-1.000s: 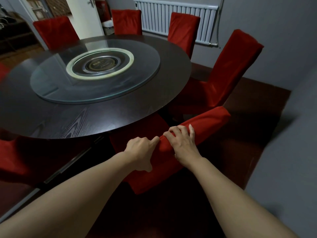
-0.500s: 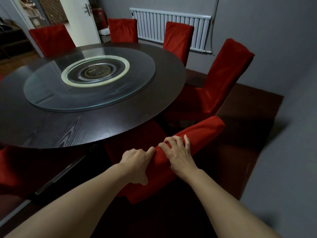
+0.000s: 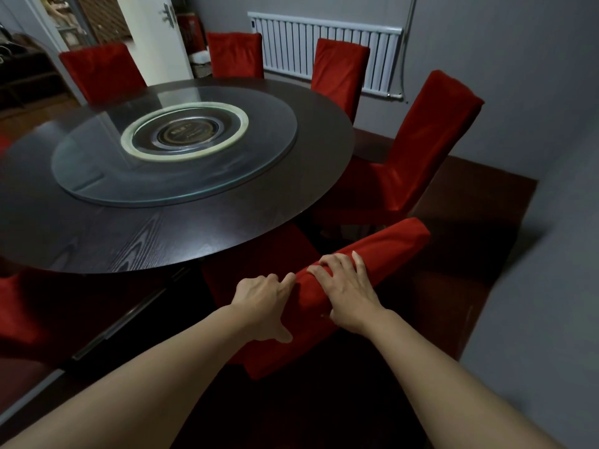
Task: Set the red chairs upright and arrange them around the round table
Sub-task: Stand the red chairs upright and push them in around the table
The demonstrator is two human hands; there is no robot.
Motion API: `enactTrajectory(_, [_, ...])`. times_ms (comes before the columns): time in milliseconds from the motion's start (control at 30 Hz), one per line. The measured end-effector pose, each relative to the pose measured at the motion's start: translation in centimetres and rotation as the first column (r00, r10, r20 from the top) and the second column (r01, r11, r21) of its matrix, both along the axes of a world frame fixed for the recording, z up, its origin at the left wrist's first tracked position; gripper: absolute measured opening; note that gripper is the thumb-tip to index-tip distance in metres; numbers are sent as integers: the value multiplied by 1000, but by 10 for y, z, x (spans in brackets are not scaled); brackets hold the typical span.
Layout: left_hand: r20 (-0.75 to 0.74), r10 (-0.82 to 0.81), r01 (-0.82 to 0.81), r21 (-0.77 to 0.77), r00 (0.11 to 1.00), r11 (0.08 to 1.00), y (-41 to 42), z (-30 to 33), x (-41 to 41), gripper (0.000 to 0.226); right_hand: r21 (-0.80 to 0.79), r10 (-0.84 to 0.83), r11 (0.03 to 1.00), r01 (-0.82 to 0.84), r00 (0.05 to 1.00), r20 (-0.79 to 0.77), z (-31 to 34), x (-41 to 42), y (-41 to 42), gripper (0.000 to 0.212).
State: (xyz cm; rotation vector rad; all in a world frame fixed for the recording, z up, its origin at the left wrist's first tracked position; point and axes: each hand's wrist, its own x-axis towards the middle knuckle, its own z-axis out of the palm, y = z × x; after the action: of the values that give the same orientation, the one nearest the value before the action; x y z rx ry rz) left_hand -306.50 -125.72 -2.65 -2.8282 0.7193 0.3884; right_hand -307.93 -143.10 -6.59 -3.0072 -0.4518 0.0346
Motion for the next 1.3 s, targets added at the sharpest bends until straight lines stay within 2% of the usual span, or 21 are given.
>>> enactTrajectory(100, [-41, 67, -71, -105, 997, 992, -2, 6, 6, 78, 37, 42, 999, -39, 997, -67, 9, -2, -10, 85])
enactTrajectory(200, [-12, 75, -76, -180, 997, 981, -12, 11, 16, 69, 83, 50, 996, -43, 995, -83, 25, 0, -27, 82])
enactTrajectory(367, [6, 37, -34, -265, 999, 964, -38, 19, 30, 61, 82, -42, 996, 44, 999, -27, 46, 20, -61, 67])
enactTrajectory(467, [17, 39, -33, -303, 999, 953, -53, 29, 42, 61, 46, -85, 995, 85, 996, 3, 56, 33, -79, 66])
enactTrajectory(800, [67, -19, 39, -307, 998, 951, -111, 56, 95, 60, 32, -188, 982, 188, 982, 11, 69, 71, -128, 73])
enactTrajectory(1300, [-49, -33, 14, -357, 998, 934, -233, 47, 254, 66, -28, -286, 958, 285, 957, -44, 82, 203, -249, 75])
